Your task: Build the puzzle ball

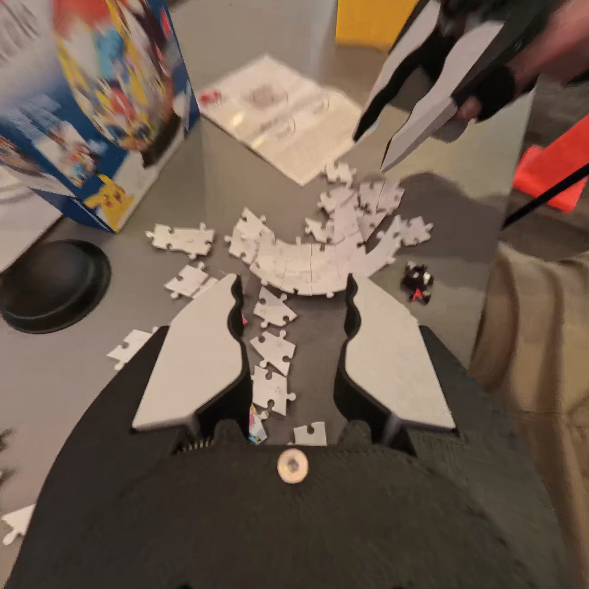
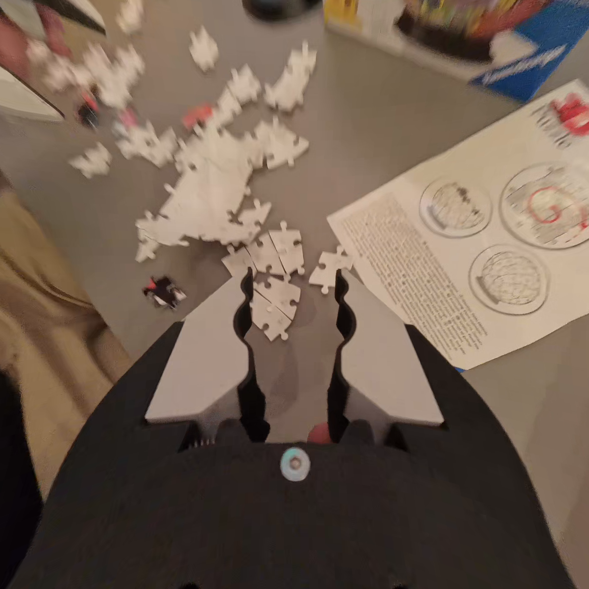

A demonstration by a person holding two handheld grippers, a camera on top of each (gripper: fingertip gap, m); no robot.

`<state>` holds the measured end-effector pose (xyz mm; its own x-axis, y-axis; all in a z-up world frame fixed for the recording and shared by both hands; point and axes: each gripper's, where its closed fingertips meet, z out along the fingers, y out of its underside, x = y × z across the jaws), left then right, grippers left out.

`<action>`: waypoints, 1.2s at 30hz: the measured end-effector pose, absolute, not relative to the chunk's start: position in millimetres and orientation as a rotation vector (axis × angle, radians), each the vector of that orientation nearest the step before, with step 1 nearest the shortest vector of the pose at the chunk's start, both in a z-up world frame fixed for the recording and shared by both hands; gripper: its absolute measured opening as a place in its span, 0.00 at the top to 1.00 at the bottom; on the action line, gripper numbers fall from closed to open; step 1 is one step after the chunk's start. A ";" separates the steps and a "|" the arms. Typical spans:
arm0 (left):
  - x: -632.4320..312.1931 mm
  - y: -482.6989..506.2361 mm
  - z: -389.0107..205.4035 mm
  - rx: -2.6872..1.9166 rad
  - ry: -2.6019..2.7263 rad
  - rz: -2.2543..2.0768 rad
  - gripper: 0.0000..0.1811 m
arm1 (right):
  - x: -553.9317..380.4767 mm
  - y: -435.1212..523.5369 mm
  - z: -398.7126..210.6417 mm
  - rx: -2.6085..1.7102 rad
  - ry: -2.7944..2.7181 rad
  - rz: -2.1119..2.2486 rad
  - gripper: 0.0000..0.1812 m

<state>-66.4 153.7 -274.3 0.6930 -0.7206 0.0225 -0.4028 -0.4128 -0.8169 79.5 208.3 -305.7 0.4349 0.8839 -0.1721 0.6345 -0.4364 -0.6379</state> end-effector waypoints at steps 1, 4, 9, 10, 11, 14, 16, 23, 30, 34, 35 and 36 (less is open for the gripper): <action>-62.5 156.2 -288.6 -2.106 0.891 -0.437 0.65 | 78.4 206.1 -317.2 -2.237 -1.313 0.653 0.71; -52.5 167.0 -317.3 -2.195 0.902 -0.393 0.64 | 68.7 203.1 -331.9 -2.271 -1.343 0.687 0.72; -36.1 177.2 -330.4 -2.250 0.797 -0.571 0.72 | 61.0 204.0 -344.4 -2.307 -1.349 0.749 0.75; -36.2 178.3 -333.2 -2.266 0.787 -0.581 0.79 | 60.1 204.6 -344.2 -2.304 -1.339 0.771 0.77; -36.0 178.9 -336.1 -2.278 0.786 -0.589 0.86 | 60.3 205.1 -344.0 -2.304 -1.333 0.790 0.78; -30.2 177.7 -338.7 -2.263 0.807 -0.629 0.95 | 62.3 205.7 -343.1 -2.302 -1.306 0.865 0.80; -31.2 178.9 -336.4 -2.250 0.811 -0.621 0.95 | 66.5 207.0 -342.8 -2.301 -1.310 0.870 0.80; -48.3 177.5 -312.8 -2.200 0.867 -0.609 0.99 | 69.7 205.9 -339.0 -2.248 -1.377 0.814 0.78; -61.9 174.0 -312.1 -2.214 0.917 -0.601 0.99 | 54.1 201.2 -332.2 -2.159 -1.470 0.739 0.87; -60.5 174.6 -315.7 -2.219 0.923 -0.612 0.99 | 41.0 203.3 -336.4 -2.118 -1.511 0.674 0.99; -60.3 174.7 -316.3 -2.220 0.923 -0.611 0.98 | 39.7 204.5 -338.8 -2.130 -1.519 0.656 1.00; -60.2 174.8 -316.6 -2.221 0.922 -0.612 0.98 | 39.6 203.4 -344.0 -2.149 -1.546 0.637 1.00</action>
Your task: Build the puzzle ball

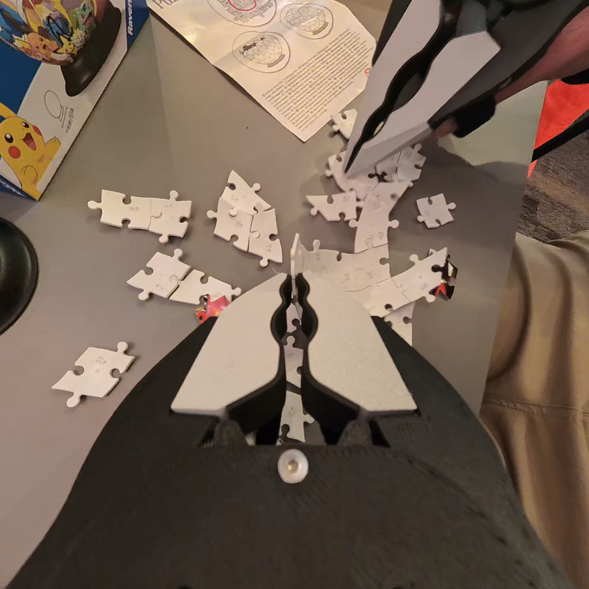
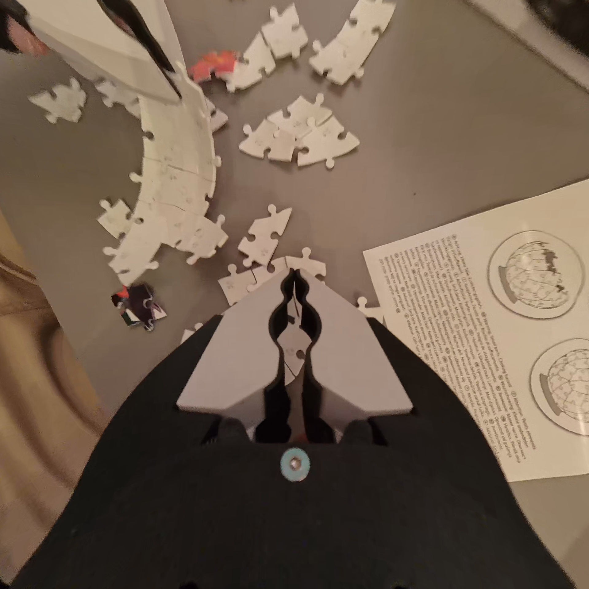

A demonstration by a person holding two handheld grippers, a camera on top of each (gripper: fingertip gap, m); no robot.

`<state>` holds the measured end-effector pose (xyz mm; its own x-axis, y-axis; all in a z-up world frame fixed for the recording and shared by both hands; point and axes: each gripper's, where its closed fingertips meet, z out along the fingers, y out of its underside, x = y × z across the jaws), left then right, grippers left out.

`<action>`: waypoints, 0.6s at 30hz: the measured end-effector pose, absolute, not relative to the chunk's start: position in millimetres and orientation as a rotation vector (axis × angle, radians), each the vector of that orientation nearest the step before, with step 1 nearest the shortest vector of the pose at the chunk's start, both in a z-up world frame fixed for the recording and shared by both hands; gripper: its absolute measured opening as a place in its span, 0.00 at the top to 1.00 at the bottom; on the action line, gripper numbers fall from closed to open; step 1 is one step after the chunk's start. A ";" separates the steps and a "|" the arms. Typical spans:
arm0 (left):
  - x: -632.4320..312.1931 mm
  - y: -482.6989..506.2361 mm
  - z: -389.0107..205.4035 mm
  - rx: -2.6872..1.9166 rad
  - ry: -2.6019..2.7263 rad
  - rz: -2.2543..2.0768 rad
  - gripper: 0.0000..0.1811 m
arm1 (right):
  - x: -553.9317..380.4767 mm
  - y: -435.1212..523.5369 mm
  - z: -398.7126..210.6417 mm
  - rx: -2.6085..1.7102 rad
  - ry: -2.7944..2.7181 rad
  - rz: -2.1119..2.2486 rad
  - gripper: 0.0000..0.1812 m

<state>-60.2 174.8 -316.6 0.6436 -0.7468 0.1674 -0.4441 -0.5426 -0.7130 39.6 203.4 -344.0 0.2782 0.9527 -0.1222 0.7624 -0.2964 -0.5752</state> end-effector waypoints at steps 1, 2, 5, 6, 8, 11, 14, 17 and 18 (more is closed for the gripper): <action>-60.2 174.7 -316.6 -2.220 0.923 -0.612 0.98 | 39.0 203.6 -347.8 -2.147 -1.563 0.614 1.00; -60.4 174.6 -316.5 -2.219 0.927 -0.611 0.98 | 37.5 202.6 -347.9 -2.134 -1.569 0.616 1.00; -60.8 174.9 -316.8 -2.219 0.926 -0.613 0.98 | 36.7 200.2 -348.3 -2.107 -1.609 0.583 1.00; -60.7 174.9 -317.2 -2.220 0.925 -0.616 0.98 | 36.7 200.3 -348.4 -2.100 -1.617 0.565 1.00; -60.8 174.0 -317.4 -2.221 0.931 -0.621 0.98 | 36.7 201.0 -347.4 -2.084 -1.625 0.530 1.00; -61.7 173.1 -315.5 -2.217 0.940 -0.616 0.99 | 30.7 193.4 -332.0 -2.056 -1.614 0.630 1.00; -62.0 173.3 -315.7 -2.219 0.936 -0.622 0.99 | 27.6 174.5 -335.7 -2.050 -1.719 0.680 1.00; -61.2 172.3 -317.7 -2.225 0.942 -0.626 0.98 | 31.4 173.6 -349.7 -2.119 -1.728 0.613 1.00; -60.8 172.2 -317.6 -2.225 0.942 -0.627 0.98 | 31.8 173.1 -349.8 -2.139 -1.723 0.609 1.00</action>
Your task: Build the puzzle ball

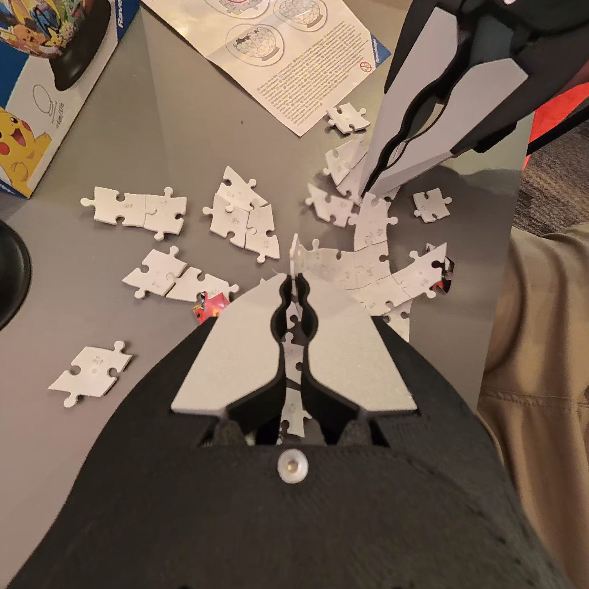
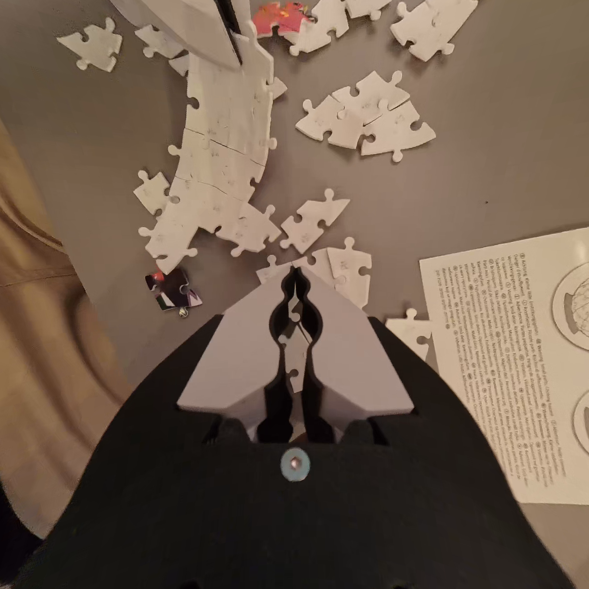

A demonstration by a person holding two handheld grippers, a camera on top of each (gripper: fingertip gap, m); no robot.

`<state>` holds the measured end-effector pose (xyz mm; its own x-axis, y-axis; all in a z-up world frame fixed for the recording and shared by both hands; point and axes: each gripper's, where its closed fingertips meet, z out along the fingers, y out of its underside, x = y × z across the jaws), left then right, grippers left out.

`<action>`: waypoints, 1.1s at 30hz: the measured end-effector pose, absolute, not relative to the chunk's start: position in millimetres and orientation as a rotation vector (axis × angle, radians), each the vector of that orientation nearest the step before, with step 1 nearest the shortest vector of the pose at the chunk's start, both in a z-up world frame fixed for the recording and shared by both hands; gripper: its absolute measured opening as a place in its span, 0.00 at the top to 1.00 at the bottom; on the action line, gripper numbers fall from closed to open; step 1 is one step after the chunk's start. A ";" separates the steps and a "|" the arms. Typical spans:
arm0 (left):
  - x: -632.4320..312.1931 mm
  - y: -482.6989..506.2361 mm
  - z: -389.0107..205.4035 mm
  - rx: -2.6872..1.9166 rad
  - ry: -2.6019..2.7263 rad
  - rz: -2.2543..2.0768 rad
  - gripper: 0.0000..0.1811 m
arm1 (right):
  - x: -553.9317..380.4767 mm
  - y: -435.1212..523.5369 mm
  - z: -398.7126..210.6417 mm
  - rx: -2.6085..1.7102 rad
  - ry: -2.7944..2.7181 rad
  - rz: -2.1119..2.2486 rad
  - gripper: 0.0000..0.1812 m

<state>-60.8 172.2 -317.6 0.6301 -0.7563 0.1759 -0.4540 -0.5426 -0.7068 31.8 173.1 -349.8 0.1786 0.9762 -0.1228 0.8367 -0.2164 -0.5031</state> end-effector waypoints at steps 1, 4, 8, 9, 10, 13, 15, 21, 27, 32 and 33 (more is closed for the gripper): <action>-60.6 171.9 -317.5 -2.225 0.945 -0.627 0.98 | 31.6 173.1 -349.7 -2.130 -1.731 0.596 1.00; -60.2 171.1 -317.1 -2.225 0.951 -0.625 0.98 | 32.1 172.0 -348.4 -2.141 -1.707 0.642 1.00; -61.3 169.8 -318.6 -2.231 0.962 -0.631 0.98 | 31.2 176.1 -331.3 -2.098 -1.676 0.656 1.00; -61.4 169.9 -318.9 -2.233 0.963 -0.637 0.98 | 31.5 177.4 -329.5 -2.091 -1.675 0.643 1.00; -61.5 170.0 -319.5 -2.234 0.964 -0.641 0.98 | 34.3 180.5 -331.0 -2.094 -1.681 0.604 1.00; -61.0 170.5 -321.2 -2.238 0.968 -0.652 0.98 | 42.2 183.1 -340.1 -2.133 -1.692 0.586 1.00; -59.6 170.5 -322.0 -2.239 0.979 -0.660 0.98 | 43.9 181.3 -345.0 -2.143 -1.708 0.591 1.00; -52.0 164.6 -324.7 -2.245 1.058 -0.685 0.98 | 39.4 177.2 -347.6 -2.112 -1.772 0.549 1.00; -50.6 161.2 -326.2 -2.258 1.076 -0.700 0.98 | 19.0 183.6 -330.9 -2.018 -1.752 0.590 1.00; -50.0 160.7 -327.9 -2.262 1.081 -0.696 0.97 | 0.5 188.8 -348.4 -2.026 -1.797 0.575 1.00; -49.9 160.5 -328.4 -2.263 1.083 -0.697 0.97 | -2.0 193.0 -348.9 -2.036 -1.788 0.572 1.00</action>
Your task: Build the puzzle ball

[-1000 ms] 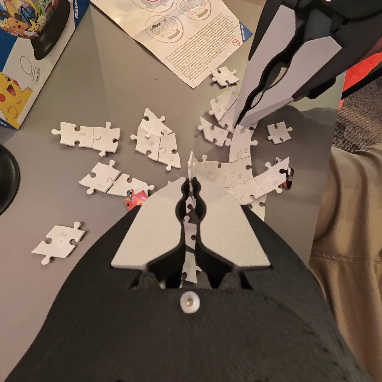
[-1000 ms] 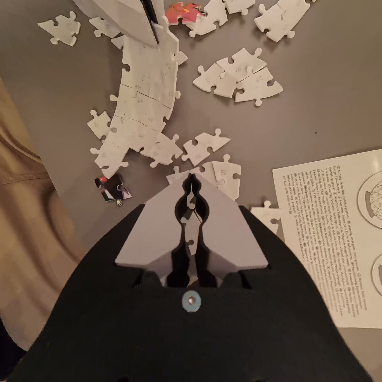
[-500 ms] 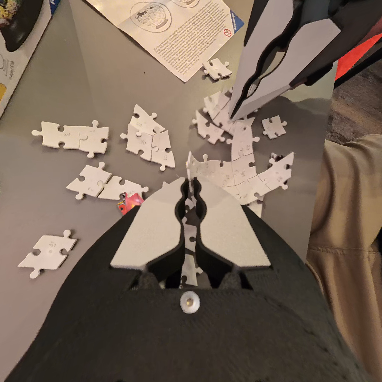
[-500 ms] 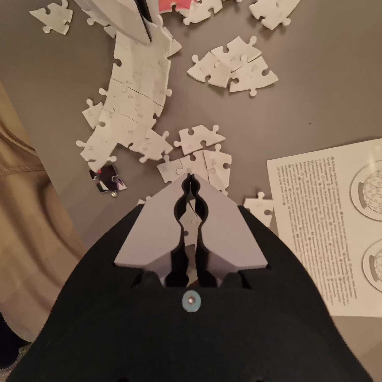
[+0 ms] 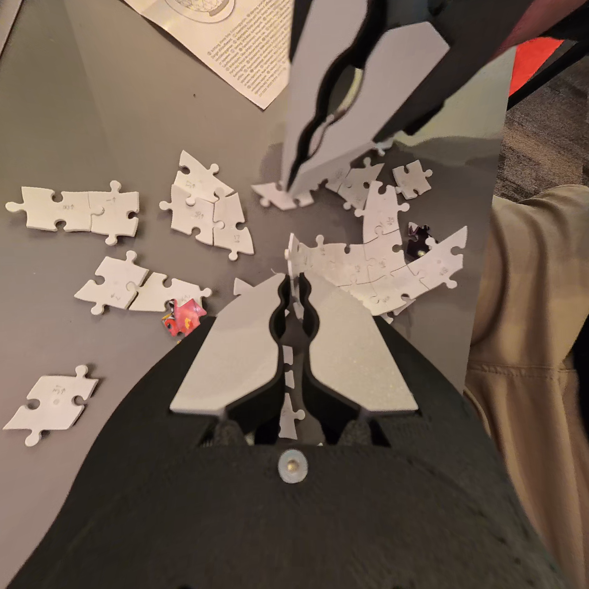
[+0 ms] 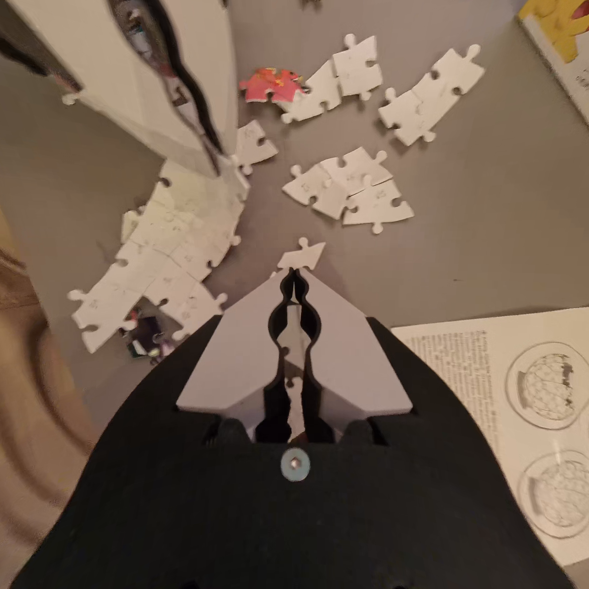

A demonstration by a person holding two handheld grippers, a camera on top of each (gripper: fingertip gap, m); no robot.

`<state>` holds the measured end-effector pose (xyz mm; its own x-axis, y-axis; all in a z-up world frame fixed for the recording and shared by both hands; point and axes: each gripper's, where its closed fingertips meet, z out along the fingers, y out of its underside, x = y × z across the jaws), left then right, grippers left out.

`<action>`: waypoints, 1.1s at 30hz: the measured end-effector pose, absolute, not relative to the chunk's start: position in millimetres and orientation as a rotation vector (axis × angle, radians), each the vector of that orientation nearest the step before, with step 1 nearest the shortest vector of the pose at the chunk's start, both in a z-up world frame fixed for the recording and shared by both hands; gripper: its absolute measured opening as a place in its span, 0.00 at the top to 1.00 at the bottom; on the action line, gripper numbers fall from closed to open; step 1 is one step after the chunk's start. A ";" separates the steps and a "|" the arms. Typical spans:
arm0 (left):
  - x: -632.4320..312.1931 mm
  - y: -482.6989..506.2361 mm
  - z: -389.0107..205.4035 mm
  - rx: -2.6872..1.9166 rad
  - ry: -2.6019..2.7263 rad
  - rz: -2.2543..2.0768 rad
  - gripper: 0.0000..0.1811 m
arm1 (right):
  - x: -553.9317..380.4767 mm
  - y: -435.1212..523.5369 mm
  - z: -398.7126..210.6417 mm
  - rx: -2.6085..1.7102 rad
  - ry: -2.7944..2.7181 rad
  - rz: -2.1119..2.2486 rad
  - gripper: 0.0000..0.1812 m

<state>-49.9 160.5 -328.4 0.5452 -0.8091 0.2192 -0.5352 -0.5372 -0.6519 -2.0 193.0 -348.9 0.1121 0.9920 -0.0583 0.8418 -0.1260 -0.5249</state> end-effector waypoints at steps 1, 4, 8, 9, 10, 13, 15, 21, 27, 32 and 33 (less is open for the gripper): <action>-49.6 160.5 -328.8 -2.264 1.085 -0.700 0.97 | -4.1 200.0 -349.0 -2.027 -1.780 0.547 1.00; -48.5 162.7 -331.2 -2.270 1.095 -0.697 0.97 | -13.0 222.6 -348.7 -2.000 -1.714 0.483 1.00; -43.9 166.2 -334.2 -2.277 1.129 -0.678 0.96 | -10.5 226.6 -338.5 -1.980 -1.685 0.493 1.00; -42.7 166.3 -335.0 -2.278 1.141 -0.671 0.96 | -2.2 225.7 -336.8 -2.008 -1.688 0.486 1.00; -41.8 167.0 -335.5 -2.277 1.152 -0.660 0.96 | 8.4 225.5 -335.5 -2.030 -1.701 0.458 1.00; -38.6 168.3 -335.4 -2.273 1.173 -0.660 0.96 | 36.3 211.1 -334.3 -2.132 -1.725 0.525 0.96; -36.7 170.6 -335.2 -2.270 1.183 -0.658 0.96 | 53.8 204.0 -341.6 -2.206 -1.755 0.533 0.90; -28.1 171.3 -337.2 -2.265 1.219 -0.651 0.96 | 40.4 196.4 -349.4 -2.157 -1.796 0.565 0.92; -27.8 169.0 -340.4 -2.278 1.234 -0.657 0.95 | 28.0 189.7 -349.0 -2.068 -1.858 0.542 0.93; -30.8 167.2 -339.9 -2.286 1.253 -0.681 0.96 | 21.2 187.2 -348.3 -1.971 -1.930 0.489 0.93; -31.2 166.5 -340.3 -2.289 1.265 -0.681 0.96 | 20.0 188.9 -347.7 -1.935 -1.948 0.453 0.97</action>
<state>-31.2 166.5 -340.3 0.4615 -0.8625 0.2076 -0.6481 -0.4875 -0.5851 20.0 188.9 -347.7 0.0000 0.9996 0.0265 0.8855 0.0124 -0.4645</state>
